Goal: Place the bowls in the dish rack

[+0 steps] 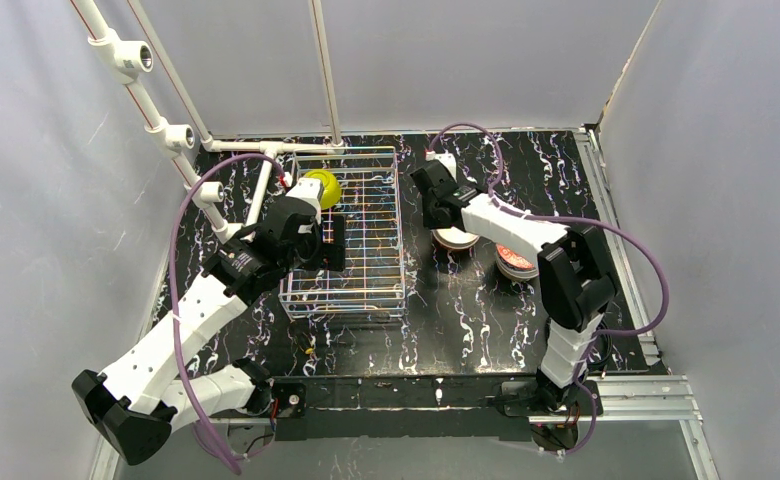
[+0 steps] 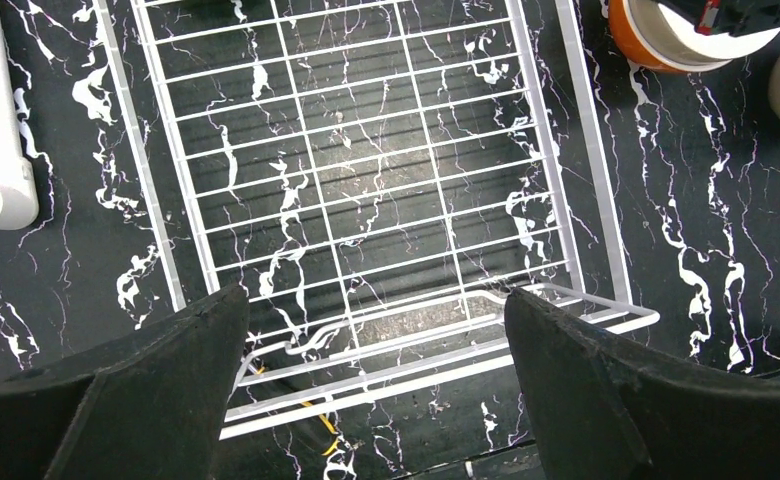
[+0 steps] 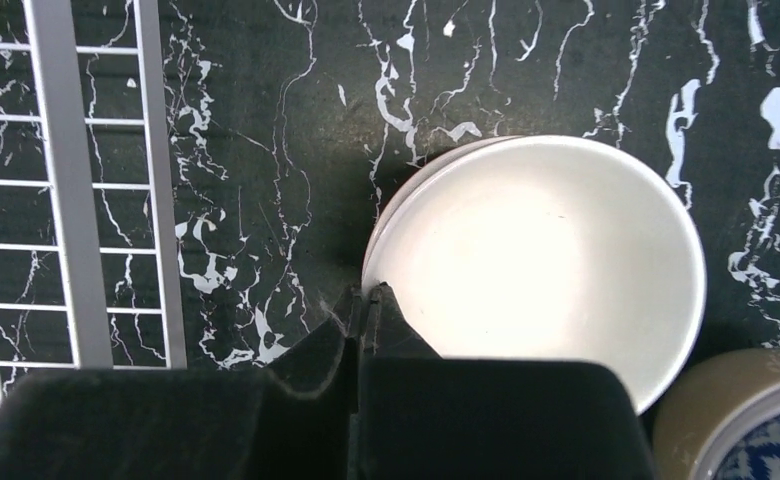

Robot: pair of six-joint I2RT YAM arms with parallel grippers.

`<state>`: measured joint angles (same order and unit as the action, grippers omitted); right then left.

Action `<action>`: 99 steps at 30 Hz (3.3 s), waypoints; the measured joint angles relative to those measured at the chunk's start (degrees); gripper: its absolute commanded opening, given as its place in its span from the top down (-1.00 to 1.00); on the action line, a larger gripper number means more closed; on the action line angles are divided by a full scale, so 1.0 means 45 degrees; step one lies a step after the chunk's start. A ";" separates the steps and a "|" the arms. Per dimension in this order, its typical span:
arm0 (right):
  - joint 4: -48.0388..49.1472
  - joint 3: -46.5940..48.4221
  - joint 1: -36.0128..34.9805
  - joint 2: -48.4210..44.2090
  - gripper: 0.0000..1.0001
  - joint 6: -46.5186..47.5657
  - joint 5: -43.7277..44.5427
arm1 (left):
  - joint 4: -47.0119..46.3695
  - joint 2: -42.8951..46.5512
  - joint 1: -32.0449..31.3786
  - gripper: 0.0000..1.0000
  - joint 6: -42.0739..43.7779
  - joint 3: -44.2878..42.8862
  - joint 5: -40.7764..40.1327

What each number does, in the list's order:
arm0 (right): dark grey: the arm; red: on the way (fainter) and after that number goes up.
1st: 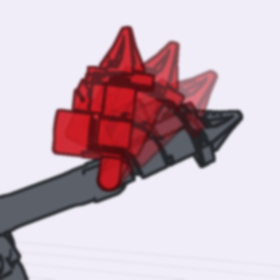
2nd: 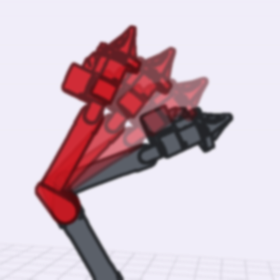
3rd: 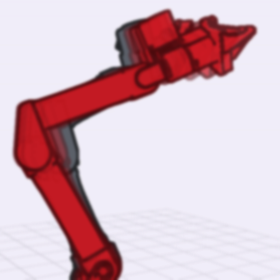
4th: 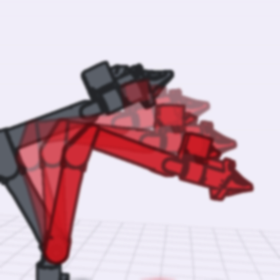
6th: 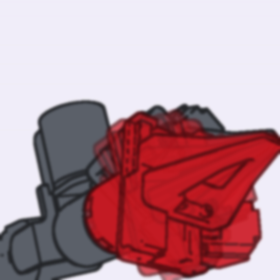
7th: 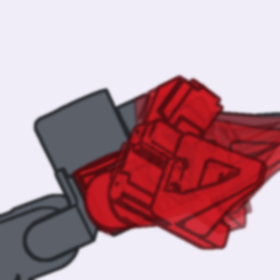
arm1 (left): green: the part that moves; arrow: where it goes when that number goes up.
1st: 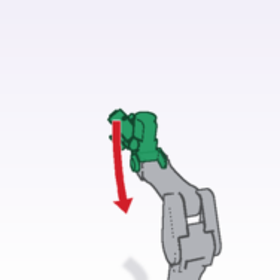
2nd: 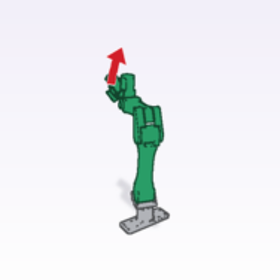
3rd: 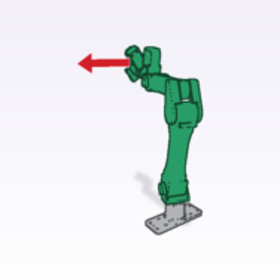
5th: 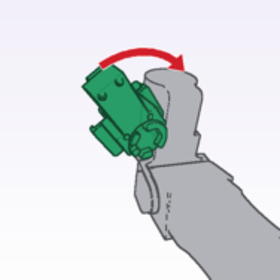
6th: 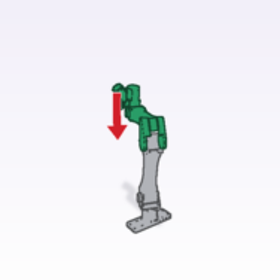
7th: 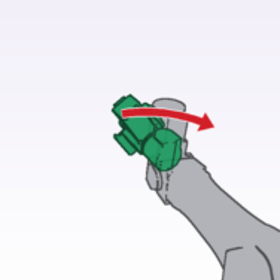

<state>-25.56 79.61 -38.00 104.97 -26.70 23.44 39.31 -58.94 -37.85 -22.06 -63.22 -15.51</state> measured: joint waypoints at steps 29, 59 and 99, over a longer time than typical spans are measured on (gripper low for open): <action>0.4614 -0.4483 0.0024 -0.6203 0.97 -0.1622 -0.0194 | -0.0068 0.0019 0.0000 -0.96 0.0044 0.0141 -0.0316; 1.1910 -0.3007 -0.1695 -0.1559 0.97 -0.6883 -0.5591 | 0.0699 0.1452 0.0000 -0.96 -0.0617 0.0646 -0.2089; 1.7456 -0.4080 -0.2147 0.2021 0.97 -1.3061 -0.5183 | 0.0801 0.1899 0.0000 -0.96 -0.1020 0.0996 -0.2890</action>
<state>52.99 61.25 -47.66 114.06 -85.47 0.12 42.92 -50.39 -37.85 -26.65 -58.74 -28.51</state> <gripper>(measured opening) 0.033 0.981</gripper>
